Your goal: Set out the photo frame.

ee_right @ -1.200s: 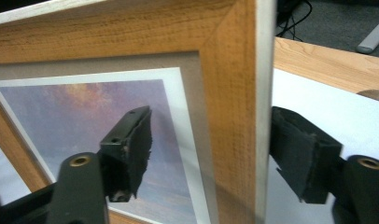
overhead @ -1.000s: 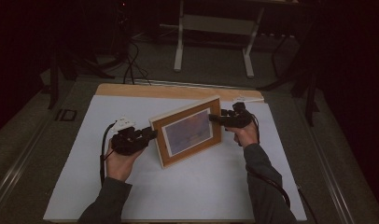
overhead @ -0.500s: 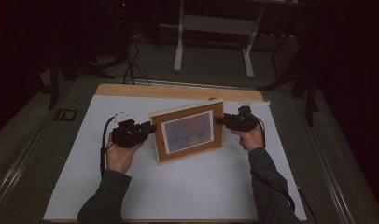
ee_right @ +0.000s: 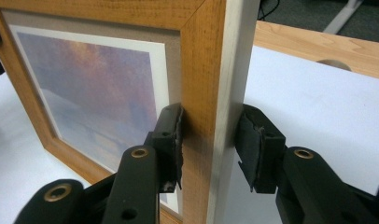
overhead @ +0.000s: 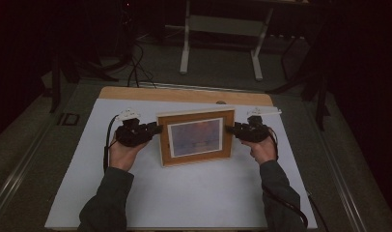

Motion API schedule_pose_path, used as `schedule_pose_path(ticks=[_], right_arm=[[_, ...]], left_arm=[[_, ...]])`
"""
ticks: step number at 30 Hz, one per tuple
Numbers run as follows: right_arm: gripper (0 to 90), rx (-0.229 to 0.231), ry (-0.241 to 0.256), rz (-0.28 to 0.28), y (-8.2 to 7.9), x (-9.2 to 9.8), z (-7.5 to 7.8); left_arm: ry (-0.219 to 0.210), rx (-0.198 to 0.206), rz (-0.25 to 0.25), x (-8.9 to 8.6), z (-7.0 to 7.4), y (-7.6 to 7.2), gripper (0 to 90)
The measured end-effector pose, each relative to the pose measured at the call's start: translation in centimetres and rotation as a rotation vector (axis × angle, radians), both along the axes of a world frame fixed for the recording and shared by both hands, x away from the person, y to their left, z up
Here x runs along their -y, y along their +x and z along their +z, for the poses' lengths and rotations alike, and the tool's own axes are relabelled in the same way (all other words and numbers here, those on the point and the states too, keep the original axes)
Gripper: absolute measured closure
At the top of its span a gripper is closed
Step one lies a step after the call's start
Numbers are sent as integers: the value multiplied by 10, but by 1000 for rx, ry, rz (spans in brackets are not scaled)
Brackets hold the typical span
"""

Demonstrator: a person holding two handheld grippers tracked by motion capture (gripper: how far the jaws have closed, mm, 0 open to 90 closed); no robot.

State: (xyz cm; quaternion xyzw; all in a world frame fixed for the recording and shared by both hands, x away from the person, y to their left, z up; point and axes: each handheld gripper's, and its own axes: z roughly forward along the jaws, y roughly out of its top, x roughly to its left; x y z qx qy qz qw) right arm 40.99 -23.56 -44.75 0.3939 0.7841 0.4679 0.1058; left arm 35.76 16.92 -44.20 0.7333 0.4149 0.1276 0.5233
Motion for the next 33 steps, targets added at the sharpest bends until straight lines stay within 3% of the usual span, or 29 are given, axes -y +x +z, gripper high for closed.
schedule_pose_path(ticks=[13, 33], right_arm=[[629, 3, -9, 3, -17, 4, -1], [618, 8, 2, 25, -23, 8, -2]], left_arm=[[-42, -22, -33, -4, -3, 14, 707], [-64, -51, -39, -5, -1, 14, 686]])
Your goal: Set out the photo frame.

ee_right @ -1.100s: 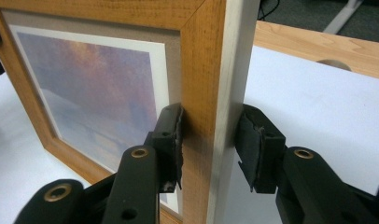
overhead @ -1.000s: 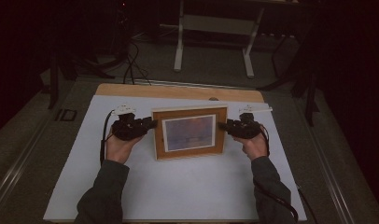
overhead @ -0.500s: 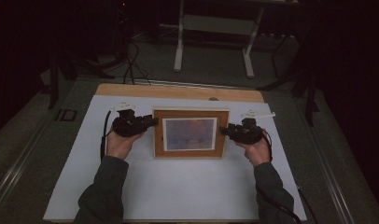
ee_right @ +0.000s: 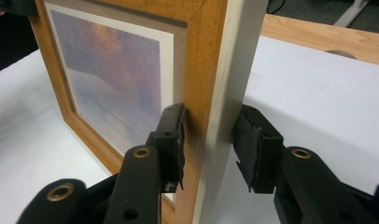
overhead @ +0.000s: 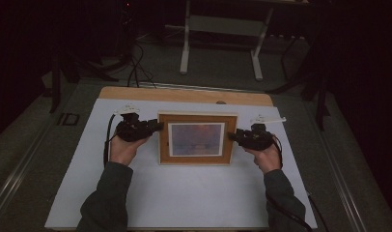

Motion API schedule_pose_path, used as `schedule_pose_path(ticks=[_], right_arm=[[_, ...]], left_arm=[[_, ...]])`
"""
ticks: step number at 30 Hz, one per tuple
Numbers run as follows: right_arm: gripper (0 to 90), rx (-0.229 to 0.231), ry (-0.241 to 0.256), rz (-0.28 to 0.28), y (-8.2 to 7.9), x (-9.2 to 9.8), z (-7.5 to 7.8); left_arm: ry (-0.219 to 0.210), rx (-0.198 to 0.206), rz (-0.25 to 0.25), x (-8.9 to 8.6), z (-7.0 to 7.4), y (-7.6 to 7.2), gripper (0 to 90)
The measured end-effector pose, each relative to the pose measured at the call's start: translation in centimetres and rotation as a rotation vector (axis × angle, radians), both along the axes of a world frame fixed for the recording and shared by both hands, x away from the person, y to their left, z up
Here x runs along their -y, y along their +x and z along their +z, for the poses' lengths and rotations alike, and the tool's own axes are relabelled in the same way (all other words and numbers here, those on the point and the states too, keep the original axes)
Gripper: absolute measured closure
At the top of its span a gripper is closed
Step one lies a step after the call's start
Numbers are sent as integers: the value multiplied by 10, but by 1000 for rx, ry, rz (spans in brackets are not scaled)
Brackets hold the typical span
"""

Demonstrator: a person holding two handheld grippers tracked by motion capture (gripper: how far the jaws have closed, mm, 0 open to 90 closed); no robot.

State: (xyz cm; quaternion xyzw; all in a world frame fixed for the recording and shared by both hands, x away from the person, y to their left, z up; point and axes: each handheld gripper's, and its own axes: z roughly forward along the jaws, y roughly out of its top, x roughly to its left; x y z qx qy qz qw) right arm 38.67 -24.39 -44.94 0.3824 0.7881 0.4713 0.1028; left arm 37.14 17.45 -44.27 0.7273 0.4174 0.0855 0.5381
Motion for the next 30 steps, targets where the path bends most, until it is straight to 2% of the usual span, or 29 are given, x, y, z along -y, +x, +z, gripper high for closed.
schedule_pose_path(ticks=[7, 11, 17, 22, 25, 27, 30], right_arm=[[568, -7, 3, -14, -2, 5, 0], [558, -6, -4, -9, -4, 8, 2], [556, -19, -29, 6, -9, 12, 6], [556, -31, -72, 14, -15, 16, 4], [557, -39, -97, 17, -19, 19, 1], [556, -41, -122, 14, -23, 21, -1], [534, -44, -156, 1, -28, 27, -6]], left_arm=[[-5, -1, -5, -2, 4, -4, 618], [27, 5, 7, -3, 9, -10, 594], [130, 11, 24, -1, 14, -21, 559], [214, 16, 32, 1, 12, -34, 534], [270, 12, 34, 0, 4, -43, 518], [327, 6, 47, -1, -4, -49, 500], [400, -14, 106, -6, -24, -60, 458]])
